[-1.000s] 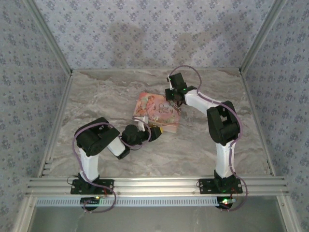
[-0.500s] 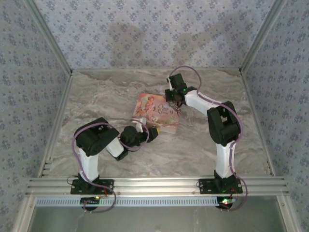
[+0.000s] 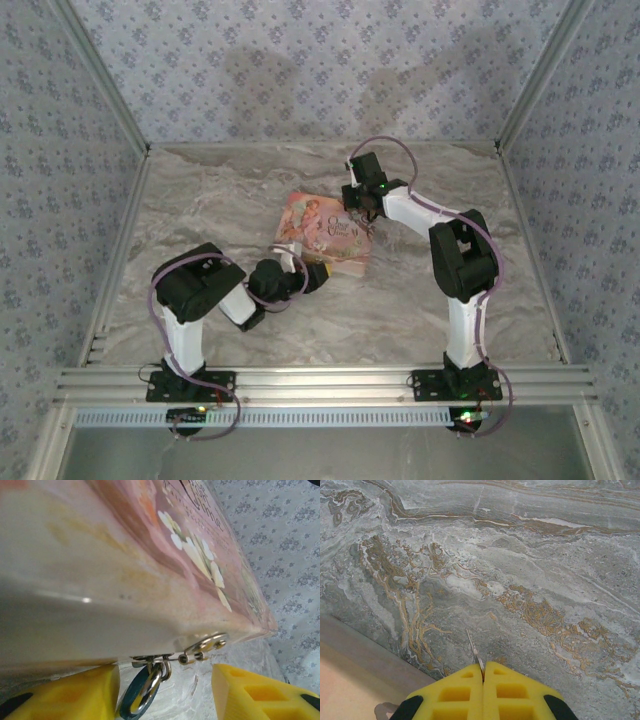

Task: Unlock the padlock with the key

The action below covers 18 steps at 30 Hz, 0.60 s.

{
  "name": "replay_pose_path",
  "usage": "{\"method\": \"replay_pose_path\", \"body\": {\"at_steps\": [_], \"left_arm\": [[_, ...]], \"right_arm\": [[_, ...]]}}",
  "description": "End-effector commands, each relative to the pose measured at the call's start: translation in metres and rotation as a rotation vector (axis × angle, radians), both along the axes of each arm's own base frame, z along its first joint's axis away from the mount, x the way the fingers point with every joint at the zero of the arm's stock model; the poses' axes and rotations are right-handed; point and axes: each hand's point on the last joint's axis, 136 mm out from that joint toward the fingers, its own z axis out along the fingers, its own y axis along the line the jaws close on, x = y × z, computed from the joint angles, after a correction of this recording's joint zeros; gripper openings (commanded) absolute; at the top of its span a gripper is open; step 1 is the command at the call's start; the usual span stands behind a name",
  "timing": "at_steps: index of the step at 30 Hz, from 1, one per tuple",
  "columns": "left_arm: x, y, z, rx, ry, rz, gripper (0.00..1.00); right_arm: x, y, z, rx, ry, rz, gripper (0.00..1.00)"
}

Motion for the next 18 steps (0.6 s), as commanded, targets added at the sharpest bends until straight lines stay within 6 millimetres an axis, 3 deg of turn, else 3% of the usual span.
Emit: {"method": "replay_pose_path", "body": {"at_steps": [1,9,18], "left_arm": [[-0.007,-0.013,-0.008,-0.003,0.032,-0.042,0.54],[-0.009,-0.021,-0.005,-0.02,0.025,-0.059,0.62],[-0.021,-0.029,0.005,-0.05,0.003,-0.097,0.57]], "right_arm": [[-0.019,0.002,-0.007,-0.026,0.058,0.041,0.0],[-0.02,0.0,-0.008,-0.035,0.06,0.042,0.0],[-0.019,0.0,-0.01,-0.031,0.062,0.04,0.0]]}}
